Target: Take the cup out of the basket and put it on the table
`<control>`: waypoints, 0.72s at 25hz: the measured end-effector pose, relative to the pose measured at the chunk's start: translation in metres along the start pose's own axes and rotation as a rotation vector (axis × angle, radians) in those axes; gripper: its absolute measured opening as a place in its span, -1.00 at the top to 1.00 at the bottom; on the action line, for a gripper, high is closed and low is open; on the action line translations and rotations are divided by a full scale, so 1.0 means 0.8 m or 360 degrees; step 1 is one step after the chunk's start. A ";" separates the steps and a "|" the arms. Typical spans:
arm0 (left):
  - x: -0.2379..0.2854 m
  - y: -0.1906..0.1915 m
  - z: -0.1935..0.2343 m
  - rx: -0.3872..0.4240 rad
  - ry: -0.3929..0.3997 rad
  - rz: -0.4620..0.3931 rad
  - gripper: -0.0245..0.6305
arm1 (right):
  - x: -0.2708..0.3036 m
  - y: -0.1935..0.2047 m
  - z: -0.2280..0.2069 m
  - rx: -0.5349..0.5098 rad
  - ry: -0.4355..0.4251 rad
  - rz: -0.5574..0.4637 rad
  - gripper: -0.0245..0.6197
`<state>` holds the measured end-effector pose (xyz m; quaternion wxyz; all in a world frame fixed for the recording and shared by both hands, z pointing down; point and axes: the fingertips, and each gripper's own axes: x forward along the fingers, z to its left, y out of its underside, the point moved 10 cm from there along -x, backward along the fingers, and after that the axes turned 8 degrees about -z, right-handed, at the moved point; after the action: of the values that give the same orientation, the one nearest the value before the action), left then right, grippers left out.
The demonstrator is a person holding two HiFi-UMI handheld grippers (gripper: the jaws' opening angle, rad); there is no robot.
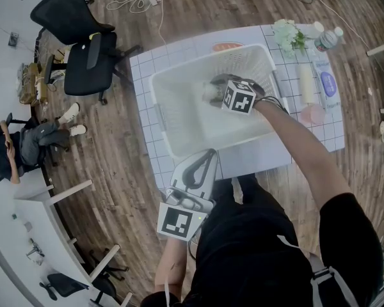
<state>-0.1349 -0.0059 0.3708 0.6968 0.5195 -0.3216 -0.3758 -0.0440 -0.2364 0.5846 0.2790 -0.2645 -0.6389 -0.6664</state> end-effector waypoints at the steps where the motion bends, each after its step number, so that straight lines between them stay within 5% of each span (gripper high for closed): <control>1: 0.000 -0.001 0.000 0.0002 0.0000 -0.0001 0.89 | -0.003 -0.003 0.000 0.0009 0.0001 -0.0016 0.00; 18: 0.001 -0.011 -0.016 0.0038 0.0055 -0.0056 0.89 | -0.064 -0.062 0.009 0.0056 0.0058 -0.0292 0.00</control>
<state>-0.1254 -0.0022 0.3595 0.6893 0.5398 -0.3047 -0.3750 -0.0433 -0.2262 0.5136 0.2331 -0.1877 -0.6668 -0.6825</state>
